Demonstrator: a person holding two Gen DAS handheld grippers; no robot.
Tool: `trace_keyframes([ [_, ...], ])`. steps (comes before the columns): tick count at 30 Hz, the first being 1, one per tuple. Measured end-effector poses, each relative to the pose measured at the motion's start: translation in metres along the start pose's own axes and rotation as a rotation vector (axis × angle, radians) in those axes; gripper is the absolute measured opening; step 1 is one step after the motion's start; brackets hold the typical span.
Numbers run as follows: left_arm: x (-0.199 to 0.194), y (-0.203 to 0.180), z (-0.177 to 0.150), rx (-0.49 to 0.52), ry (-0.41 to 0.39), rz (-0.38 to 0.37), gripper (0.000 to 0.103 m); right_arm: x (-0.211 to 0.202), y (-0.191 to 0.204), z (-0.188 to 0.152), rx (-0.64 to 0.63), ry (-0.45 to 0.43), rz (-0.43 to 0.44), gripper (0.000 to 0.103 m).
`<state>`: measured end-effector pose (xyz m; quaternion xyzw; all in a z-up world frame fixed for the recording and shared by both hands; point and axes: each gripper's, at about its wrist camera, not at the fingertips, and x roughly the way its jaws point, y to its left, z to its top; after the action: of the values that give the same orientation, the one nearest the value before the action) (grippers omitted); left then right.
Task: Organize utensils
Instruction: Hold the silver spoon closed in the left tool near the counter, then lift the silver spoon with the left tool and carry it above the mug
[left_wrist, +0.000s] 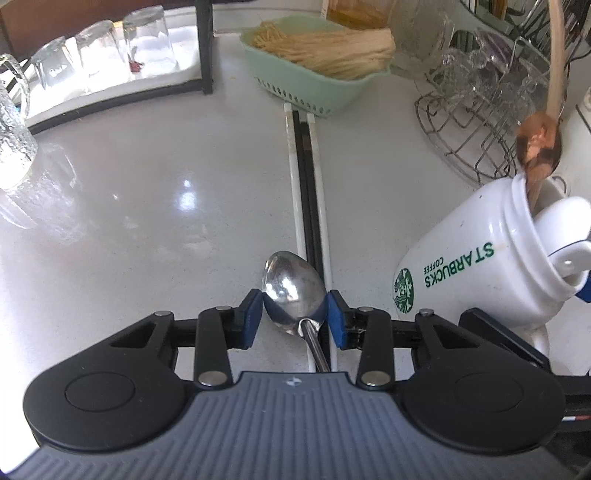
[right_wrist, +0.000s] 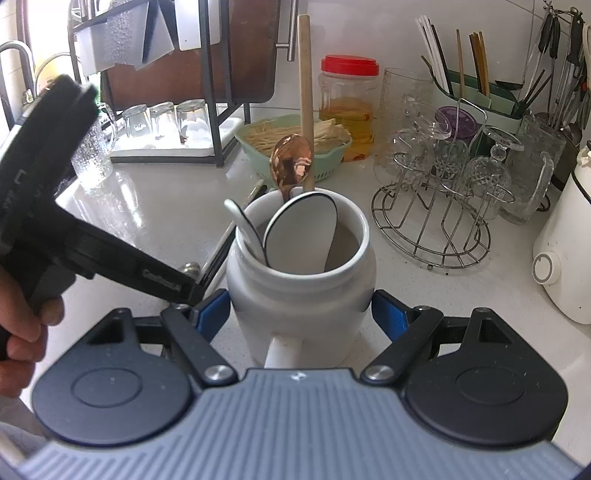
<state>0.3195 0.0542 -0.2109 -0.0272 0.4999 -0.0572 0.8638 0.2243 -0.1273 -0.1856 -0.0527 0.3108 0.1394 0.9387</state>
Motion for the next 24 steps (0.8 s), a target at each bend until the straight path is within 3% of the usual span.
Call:
trace_keyframes([
  [17, -0.084, 0.001, 0.006, -0.017, -0.172, -0.064, 0.043, 0.002, 0.000, 0.003, 0.008, 0.015, -0.007, 0.086],
  [24, -0.118, -0.002, 0.020, -0.027, -0.281, -0.090, 0.043, 0.003, 0.000, 0.003, 0.006, 0.015, -0.007, 0.086],
])
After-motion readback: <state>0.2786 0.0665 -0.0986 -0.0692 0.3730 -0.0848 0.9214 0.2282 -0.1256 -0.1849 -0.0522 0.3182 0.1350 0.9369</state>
